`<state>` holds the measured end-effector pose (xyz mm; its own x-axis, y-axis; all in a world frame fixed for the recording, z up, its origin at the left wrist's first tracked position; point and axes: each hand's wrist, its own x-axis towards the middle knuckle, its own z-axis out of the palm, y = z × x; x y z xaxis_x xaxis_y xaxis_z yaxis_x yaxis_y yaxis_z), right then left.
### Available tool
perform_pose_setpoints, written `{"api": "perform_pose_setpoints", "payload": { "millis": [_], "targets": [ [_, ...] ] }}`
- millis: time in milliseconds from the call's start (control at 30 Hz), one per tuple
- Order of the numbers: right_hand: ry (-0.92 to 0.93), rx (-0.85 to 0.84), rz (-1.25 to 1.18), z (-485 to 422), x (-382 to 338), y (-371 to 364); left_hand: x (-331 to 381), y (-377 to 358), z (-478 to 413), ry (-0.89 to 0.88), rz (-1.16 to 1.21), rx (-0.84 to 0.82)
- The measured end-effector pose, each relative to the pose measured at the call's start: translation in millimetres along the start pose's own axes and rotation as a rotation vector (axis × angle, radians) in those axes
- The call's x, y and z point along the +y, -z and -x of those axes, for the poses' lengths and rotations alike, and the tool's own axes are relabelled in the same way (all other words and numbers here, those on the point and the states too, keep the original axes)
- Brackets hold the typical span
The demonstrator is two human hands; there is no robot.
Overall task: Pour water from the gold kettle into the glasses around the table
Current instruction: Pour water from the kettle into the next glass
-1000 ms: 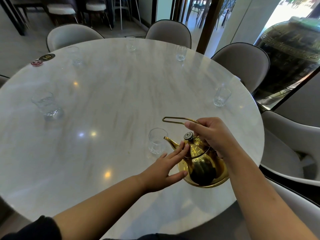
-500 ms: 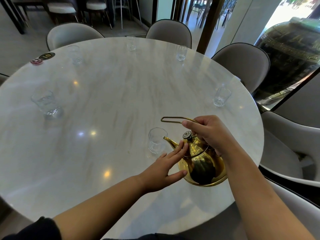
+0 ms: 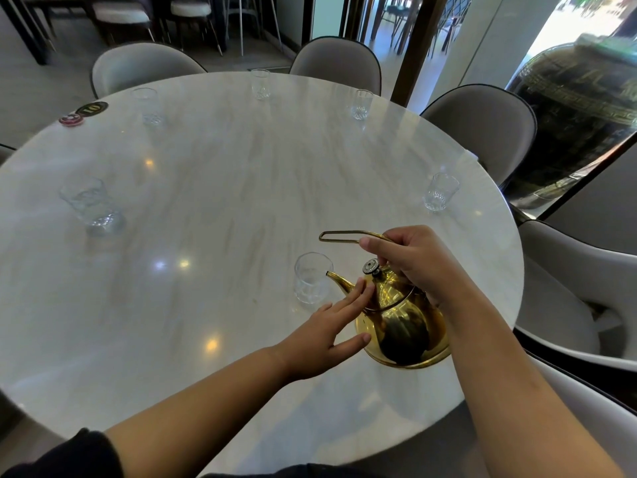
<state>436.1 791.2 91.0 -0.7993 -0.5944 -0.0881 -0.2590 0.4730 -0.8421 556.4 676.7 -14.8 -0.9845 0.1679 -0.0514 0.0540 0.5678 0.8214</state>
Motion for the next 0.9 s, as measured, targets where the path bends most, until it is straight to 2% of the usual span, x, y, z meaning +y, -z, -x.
{"api": "perform_pose_setpoints", "payload": {
  "millis": [900],
  "targets": [
    [0.005,-0.014,-0.008,-4.7,-5.0,1.2,-6.5,0.1,-4.6,-0.024,0.004,0.02]
  ]
}}
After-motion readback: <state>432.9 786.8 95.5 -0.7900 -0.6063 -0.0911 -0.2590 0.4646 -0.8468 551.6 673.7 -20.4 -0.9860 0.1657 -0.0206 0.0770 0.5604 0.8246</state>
